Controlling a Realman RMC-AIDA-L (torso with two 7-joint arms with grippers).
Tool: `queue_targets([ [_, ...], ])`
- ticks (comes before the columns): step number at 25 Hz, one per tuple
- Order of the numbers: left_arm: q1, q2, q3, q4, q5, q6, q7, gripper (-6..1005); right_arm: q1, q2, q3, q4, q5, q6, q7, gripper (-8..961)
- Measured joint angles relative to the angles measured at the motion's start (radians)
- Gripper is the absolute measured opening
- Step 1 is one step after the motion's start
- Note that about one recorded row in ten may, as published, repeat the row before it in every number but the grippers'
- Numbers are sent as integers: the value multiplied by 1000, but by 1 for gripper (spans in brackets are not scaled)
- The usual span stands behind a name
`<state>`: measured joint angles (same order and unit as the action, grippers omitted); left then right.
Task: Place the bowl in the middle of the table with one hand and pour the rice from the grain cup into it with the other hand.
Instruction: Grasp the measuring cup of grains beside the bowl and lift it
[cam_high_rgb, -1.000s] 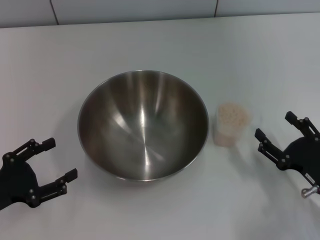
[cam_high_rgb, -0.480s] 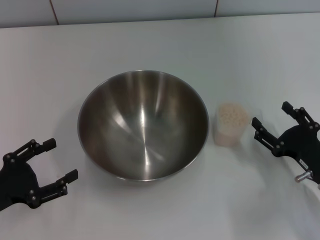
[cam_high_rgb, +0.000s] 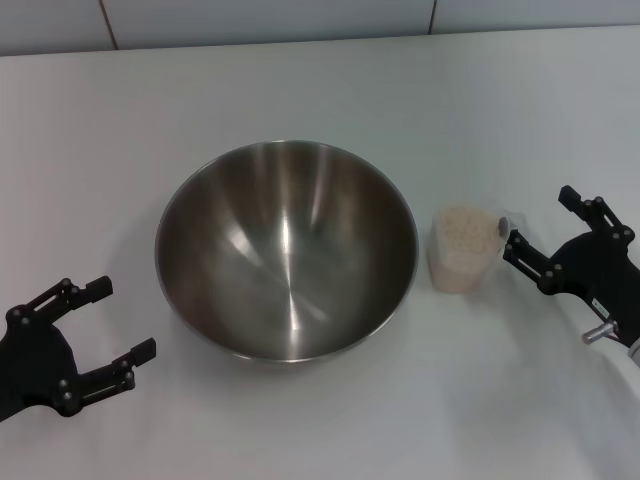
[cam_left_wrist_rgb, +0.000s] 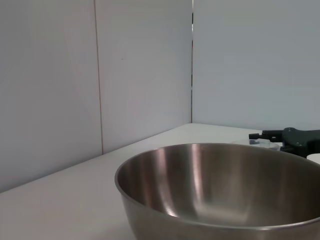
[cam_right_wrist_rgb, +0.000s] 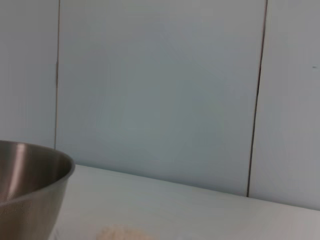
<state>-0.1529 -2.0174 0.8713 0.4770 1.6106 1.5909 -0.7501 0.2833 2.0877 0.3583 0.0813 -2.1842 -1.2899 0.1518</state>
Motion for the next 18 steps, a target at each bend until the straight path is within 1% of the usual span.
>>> queue_targets([
  [10,-1,2,0,0,0,-3,0,862,10,0,11,18,0,2,0,779],
  [18,-3,2,0,0,0,-5,0,862,9,0,40,21,0,26,0,743],
])
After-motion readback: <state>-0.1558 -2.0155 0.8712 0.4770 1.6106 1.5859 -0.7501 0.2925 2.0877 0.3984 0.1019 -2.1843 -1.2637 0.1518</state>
